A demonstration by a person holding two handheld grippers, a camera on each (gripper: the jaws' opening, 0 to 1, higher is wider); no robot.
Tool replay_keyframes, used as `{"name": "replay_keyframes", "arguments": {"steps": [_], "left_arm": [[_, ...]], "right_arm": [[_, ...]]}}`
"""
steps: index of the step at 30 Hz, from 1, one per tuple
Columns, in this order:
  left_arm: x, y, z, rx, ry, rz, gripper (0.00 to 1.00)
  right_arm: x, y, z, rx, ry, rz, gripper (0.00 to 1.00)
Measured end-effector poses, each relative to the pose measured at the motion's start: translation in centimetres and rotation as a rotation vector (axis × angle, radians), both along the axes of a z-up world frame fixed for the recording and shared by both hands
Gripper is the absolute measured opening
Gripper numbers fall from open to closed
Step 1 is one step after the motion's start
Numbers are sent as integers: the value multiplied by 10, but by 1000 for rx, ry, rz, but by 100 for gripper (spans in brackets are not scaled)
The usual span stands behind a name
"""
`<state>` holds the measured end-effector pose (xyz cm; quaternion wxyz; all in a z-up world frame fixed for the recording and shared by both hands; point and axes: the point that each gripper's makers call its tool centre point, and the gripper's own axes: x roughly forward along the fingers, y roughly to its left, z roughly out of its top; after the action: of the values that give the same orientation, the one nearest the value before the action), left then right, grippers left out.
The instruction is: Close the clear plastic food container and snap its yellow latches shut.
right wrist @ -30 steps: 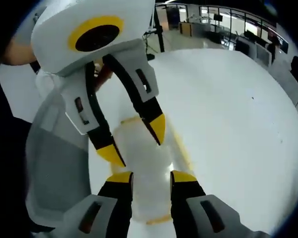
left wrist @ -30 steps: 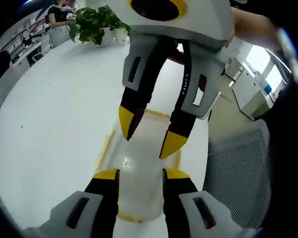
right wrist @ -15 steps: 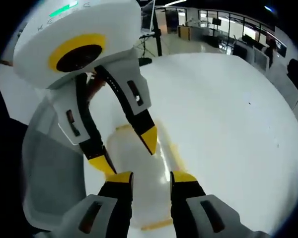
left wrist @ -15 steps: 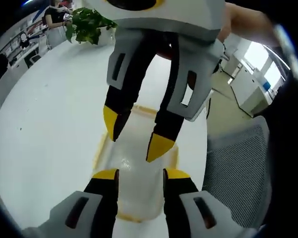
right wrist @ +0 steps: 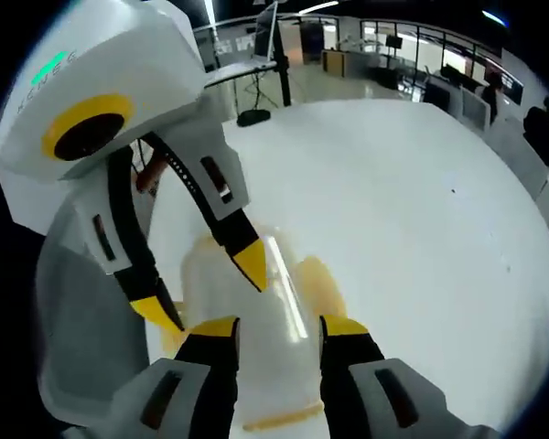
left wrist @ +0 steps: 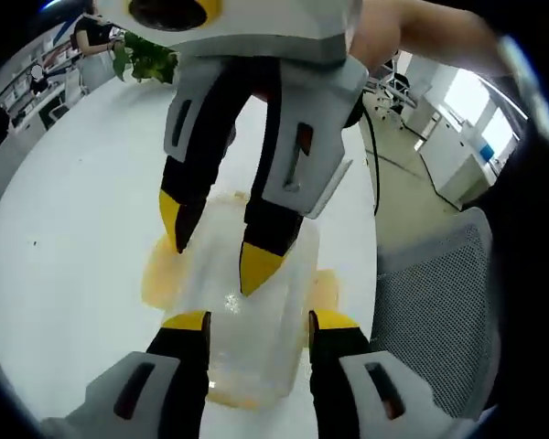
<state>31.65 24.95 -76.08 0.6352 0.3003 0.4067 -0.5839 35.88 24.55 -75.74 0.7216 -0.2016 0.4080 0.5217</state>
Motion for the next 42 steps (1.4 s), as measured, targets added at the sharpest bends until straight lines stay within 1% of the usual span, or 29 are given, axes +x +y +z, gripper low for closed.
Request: {"name": "replay_keyframes", "arguments": {"steps": [2,5,12,15,22,23,24,28,32,35,38,40,42], "left_arm": [[-2,0,0,4,-2,-5,45],[-2,0,-1,14,-25,-25,47],[-5,0,-3,37,-73,-48,48],[-6,0,-4,46,-83,-52,50],[-8,0,-8,88,-161,-87,52],[-9,0,-8,93,-168,-90,52],[-9,0,-9,99,-179,-91,53],[-9,0,-11,121,-221,-103,53],[-8,-1,-12,128,-242,-94,53],[-7,0,-13,139,-271,-113,53],[-6,-1,-13,136,-284,-115,53],[-6,-2,-13,131,-288,-110,54],[-4,-3,-15,132,-302,-112,55]], "right_arm": [[1,1,1,12,19,-13,37],[3,1,1,5,7,-6,38],[4,-2,-3,-10,31,7,40],[4,-3,-5,-17,35,18,41],[7,-3,-9,-8,90,26,41],[5,-1,-7,11,125,22,41],[5,-1,-7,14,147,11,41],[7,-4,-11,1,169,24,41],[6,-4,-14,-8,190,40,42],[7,-3,-17,-13,212,46,43],[8,-3,-24,-34,235,59,42],[9,-2,-24,-37,270,53,42],[10,-2,-25,-41,279,60,42]]}}
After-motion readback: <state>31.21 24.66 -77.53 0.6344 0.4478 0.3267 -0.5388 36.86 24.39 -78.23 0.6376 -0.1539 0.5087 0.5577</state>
